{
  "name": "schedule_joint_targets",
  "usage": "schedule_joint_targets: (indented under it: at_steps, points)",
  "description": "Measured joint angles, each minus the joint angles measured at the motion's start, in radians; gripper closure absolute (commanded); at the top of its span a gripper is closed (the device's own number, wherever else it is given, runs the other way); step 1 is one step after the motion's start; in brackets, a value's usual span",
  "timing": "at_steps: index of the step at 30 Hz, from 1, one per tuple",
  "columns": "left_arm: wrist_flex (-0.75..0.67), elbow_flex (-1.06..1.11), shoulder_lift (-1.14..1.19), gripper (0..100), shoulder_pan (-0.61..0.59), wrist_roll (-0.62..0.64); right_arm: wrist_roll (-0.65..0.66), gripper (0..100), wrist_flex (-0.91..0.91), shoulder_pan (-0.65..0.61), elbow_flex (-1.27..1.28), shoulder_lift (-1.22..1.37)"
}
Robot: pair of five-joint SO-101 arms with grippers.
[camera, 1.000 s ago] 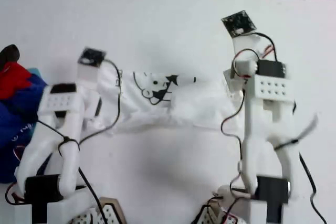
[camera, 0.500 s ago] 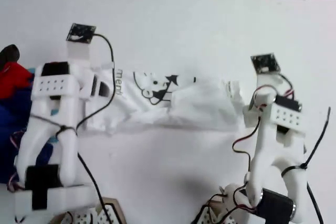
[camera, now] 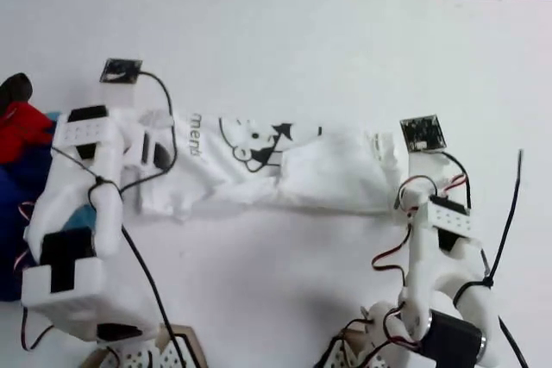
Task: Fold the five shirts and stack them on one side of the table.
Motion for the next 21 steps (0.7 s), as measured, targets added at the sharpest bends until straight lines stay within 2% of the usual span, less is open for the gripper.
schedule_joint_targets:
  at_steps: [6, 12, 15, 18, 21]
  points:
    - [0.009, -0.071, 0.127, 72, 0.009, 0.000, 0.000, 85.8, -0.009, 0.000, 0.005, 0.000]
    - [0.176, -0.292, 0.284, 74, 0.009, 0.000, 0.000, 85.8, -0.009, 0.000, 0.005, 0.000]
    - [0.273, -0.413, 0.364, 82, 0.009, 0.000, 0.000, 85.8, -0.009, 0.000, 0.005, 0.000]
    - [0.348, -0.514, 0.433, 98, 0.018, 0.000, 0.000, 85.8, -0.009, 0.000, 0.005, 0.000]
    - [0.390, -0.588, 0.482, 97, 0.031, 0.000, 0.000, 85.8, -0.009, 0.000, 0.005, 0.000]
